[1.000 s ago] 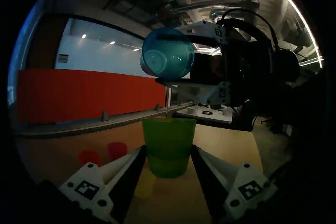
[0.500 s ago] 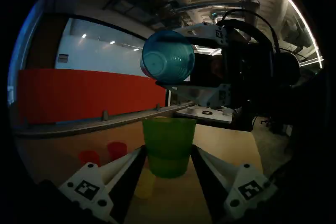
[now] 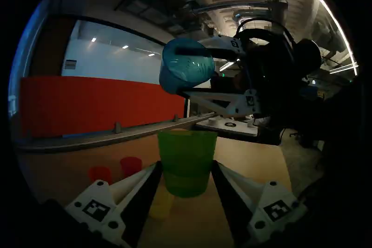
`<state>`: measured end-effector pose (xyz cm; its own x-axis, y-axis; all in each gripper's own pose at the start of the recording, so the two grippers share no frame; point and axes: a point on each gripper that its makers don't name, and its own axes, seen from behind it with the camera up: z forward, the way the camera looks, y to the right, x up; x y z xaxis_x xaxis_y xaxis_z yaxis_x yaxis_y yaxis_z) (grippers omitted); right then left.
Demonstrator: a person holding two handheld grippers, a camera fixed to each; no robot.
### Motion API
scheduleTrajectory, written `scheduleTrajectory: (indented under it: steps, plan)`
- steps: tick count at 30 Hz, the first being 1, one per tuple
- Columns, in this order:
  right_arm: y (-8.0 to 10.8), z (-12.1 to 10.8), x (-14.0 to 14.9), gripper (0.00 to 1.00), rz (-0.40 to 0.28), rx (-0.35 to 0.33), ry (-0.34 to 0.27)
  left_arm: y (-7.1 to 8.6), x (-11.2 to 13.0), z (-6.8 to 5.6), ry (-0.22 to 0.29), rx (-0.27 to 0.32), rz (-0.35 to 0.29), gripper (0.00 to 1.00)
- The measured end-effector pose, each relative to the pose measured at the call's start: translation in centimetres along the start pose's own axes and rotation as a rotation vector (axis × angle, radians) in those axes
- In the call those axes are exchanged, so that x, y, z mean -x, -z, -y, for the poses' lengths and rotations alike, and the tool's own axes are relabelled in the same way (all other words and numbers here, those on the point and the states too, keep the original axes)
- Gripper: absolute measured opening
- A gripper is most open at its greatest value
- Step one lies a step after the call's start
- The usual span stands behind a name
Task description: Pour water
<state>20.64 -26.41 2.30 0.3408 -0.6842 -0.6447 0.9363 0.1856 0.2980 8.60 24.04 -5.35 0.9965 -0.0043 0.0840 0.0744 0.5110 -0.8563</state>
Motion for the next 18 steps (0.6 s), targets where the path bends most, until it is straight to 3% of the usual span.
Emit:
scheduleTrajectory:
  steps: [10, 18]
  plan:
    - [0.8, 0.6, 1.7, 0.86, 0.025, 0.001, -0.318, 0.3, -0.2, 0.3, -0.002, -0.01, -0.002, 0.76]
    - [1.4, 1.8, 2.4, 0.85, 0.022, -0.04, -0.654, 0.5, -0.3, 0.7, -0.004, -0.018, 0.002, 0.76]
